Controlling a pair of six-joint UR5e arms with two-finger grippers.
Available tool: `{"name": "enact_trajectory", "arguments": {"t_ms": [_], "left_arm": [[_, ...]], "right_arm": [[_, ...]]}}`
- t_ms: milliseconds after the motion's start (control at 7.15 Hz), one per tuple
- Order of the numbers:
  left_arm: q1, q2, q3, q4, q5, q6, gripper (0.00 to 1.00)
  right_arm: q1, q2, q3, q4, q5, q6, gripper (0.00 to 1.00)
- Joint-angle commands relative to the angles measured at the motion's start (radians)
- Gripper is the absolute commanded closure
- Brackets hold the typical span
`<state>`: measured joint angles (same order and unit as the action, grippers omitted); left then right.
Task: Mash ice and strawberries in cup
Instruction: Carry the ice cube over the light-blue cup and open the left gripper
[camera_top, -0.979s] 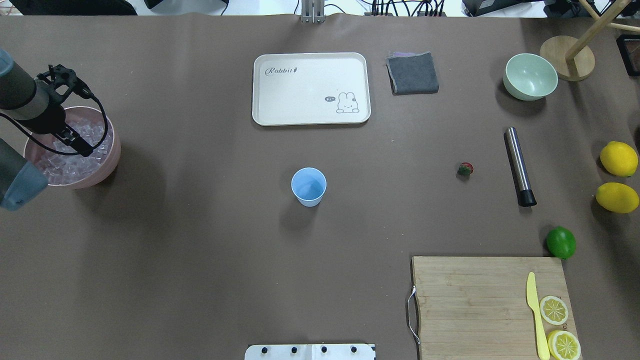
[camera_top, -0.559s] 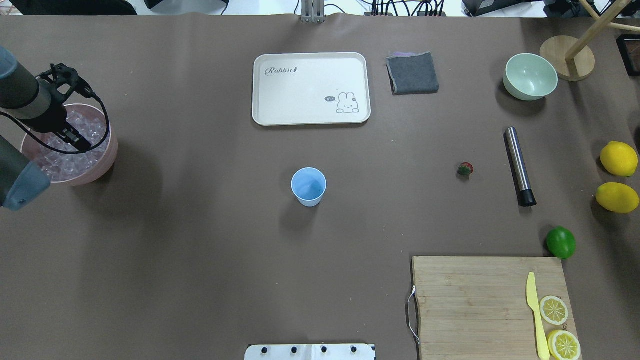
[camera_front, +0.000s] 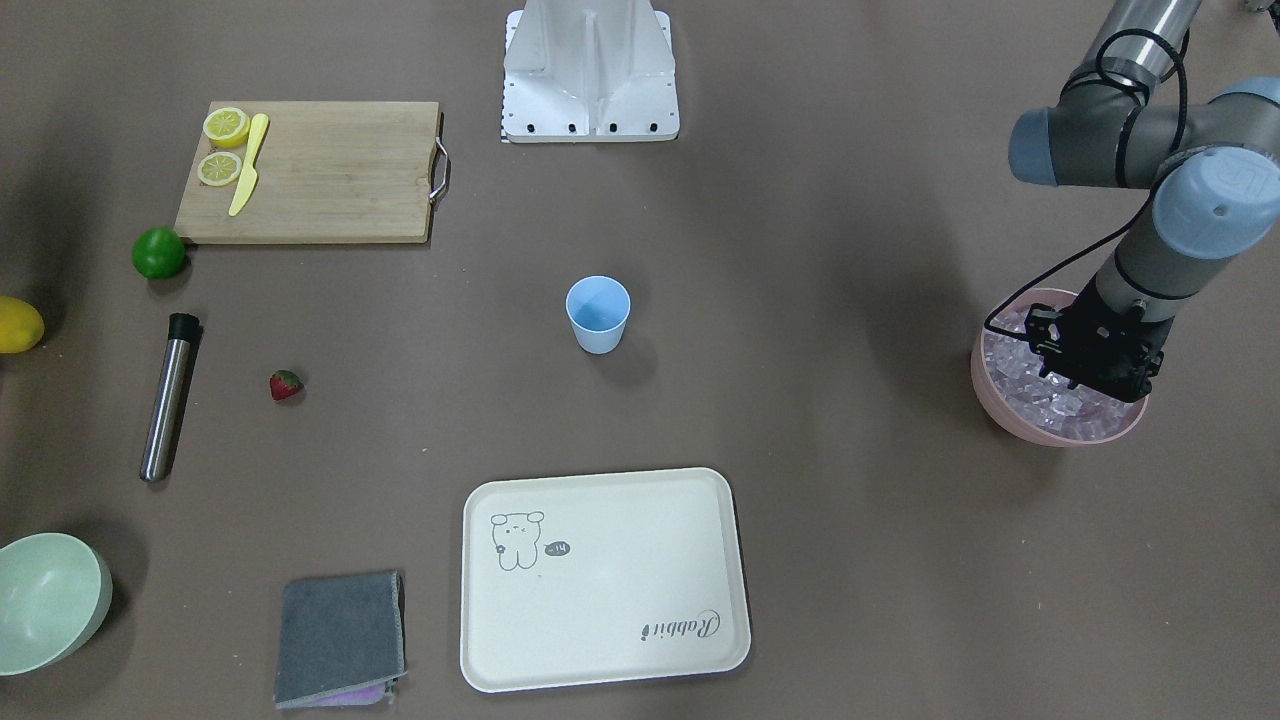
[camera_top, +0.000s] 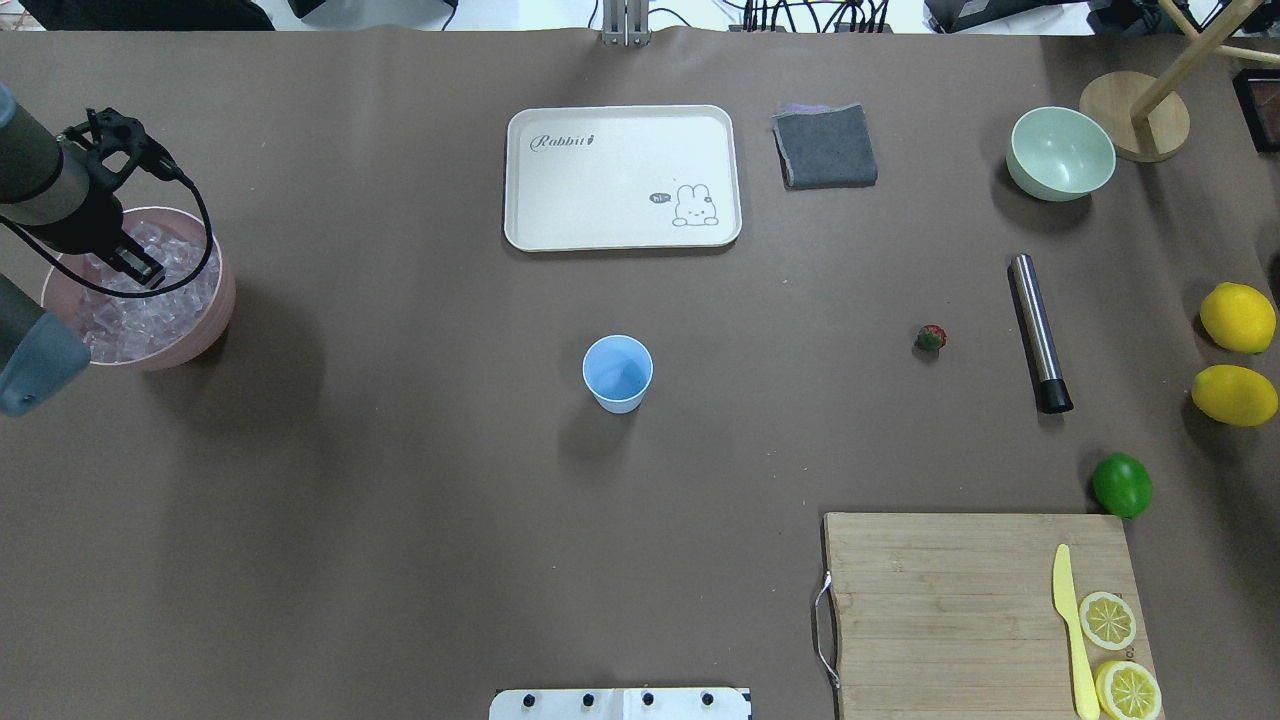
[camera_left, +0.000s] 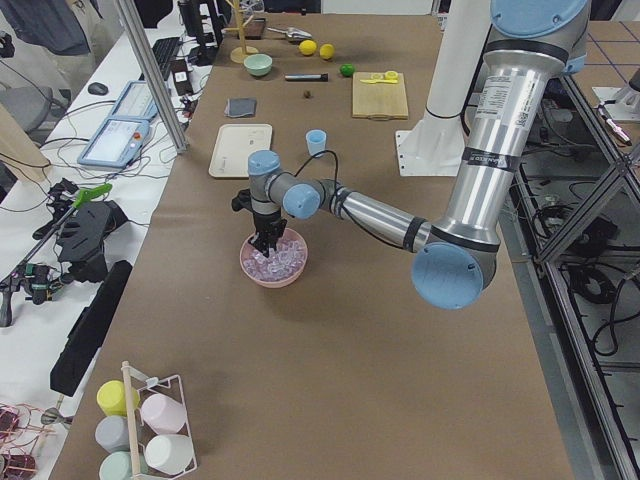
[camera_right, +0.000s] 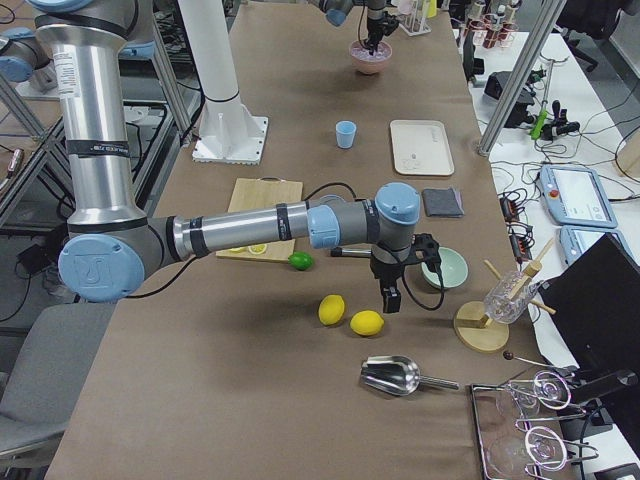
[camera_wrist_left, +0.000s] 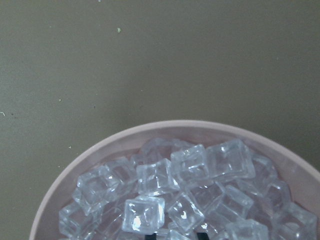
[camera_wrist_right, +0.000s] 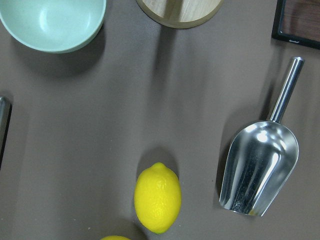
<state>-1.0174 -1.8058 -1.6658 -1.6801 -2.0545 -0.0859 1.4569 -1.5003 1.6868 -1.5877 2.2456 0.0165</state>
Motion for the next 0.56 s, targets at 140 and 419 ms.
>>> {"name": "enact_trajectory", "arguments": {"t_ms": [140,419], "left_arm": [[-0.094,-0.013,-0.040,0.022,-0.127,0.002,1.00],[-0.099,-0.079,-0.038,0.013,-0.167,-0.018,1.00]], "right_arm": [[0.000,0.000,-0.001,-0.002,0.002,0.000,0.00],[0.000,-0.001,-0.001,-0.003,0.003,0.000,0.00]]}}
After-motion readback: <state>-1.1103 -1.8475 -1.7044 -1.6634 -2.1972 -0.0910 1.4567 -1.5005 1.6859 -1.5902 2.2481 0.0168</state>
